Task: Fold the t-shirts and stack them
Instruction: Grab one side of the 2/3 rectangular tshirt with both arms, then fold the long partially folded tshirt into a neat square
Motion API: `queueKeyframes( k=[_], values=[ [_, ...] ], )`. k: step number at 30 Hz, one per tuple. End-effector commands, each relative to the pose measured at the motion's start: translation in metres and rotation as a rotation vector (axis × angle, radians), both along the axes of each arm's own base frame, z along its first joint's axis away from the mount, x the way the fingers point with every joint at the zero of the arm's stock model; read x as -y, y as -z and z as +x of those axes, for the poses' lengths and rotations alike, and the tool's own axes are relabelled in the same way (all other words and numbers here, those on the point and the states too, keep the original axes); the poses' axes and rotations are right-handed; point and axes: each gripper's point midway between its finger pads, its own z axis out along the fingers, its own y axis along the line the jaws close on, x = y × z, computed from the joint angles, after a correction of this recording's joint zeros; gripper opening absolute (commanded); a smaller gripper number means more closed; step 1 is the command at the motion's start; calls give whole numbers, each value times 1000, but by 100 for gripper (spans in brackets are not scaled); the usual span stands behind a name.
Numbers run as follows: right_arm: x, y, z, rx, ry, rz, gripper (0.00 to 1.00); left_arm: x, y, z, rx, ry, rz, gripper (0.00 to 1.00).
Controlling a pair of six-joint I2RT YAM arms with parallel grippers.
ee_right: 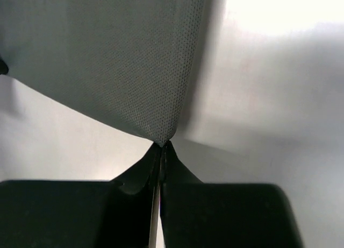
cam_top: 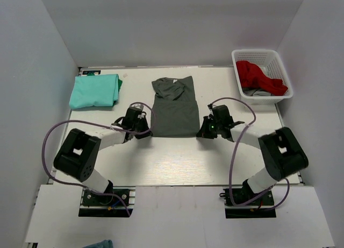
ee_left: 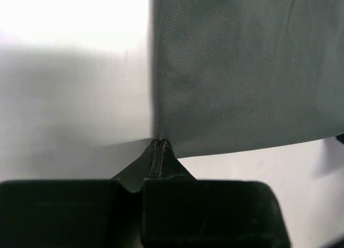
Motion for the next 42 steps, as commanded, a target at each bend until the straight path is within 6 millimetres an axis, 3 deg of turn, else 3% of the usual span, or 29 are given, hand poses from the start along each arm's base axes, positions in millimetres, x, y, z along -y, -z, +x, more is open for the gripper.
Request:
queueKeyframes(
  k=[1, 4, 6, 7, 8, 9, 10, 11, 12, 15, 17, 21, 23, 28, 29, 41, 42],
  values=[
    [5, -11, -43, -38, -61, -8, 0, 2, -6, -46, -69, 49, -49, 0],
    [11, -15, -79, -91, -111, -3, 0, 8, -9, -81, -137, 97, -103, 0],
    [14, -25, -103, -105, -125, 41, 0, 19, -30, -101, -124, 164, -195, 0],
    [8, -30, -116, -117, -171, 74, 0, 18, -26, -121, -170, 187, -207, 0],
    [8, -46, -127, -88, -196, 119, 0, 24, -44, -132, -146, 227, -260, 0],
    [10, -49, -137, -107, -204, 117, 0, 25, -53, -137, -131, 241, -279, 0],
    [13, -51, -141, -107, -207, 113, 0, 21, -56, -149, -158, 243, -274, 0],
    [14, -73, -142, -45, -211, 138, 0, 21, -65, -154, -144, 254, -280, 0],
    [16, -76, -146, -49, -214, 136, 0, 21, -92, -150, -58, 268, -299, 0],
    [13, -112, -145, 44, -227, 190, 0, 19, -128, -154, 14, 310, -306, 0],
    [12, -127, -140, 84, -228, 202, 0, 17, -136, -157, 37, 320, -308, 0],
    [6, -151, -125, 132, -196, 228, 0, 18, -143, -149, 44, 303, -293, 0],
    [8, -147, -112, 129, -150, 195, 0, 18, -147, -140, 71, 283, -282, 0],
    [1, -167, -85, 189, -105, 205, 0, 9, -169, -105, 179, 131, -255, 0],
    [-3, -167, -82, 188, -107, 209, 0, 6, -162, -100, 164, 109, -236, 0],
    [-4, -195, -21, 247, -17, 199, 0, -4, -183, -25, 237, -128, -129, 0],
    [-5, -188, -16, 226, -17, 190, 0, -7, -185, -17, 250, -156, -108, 0]
  ],
)
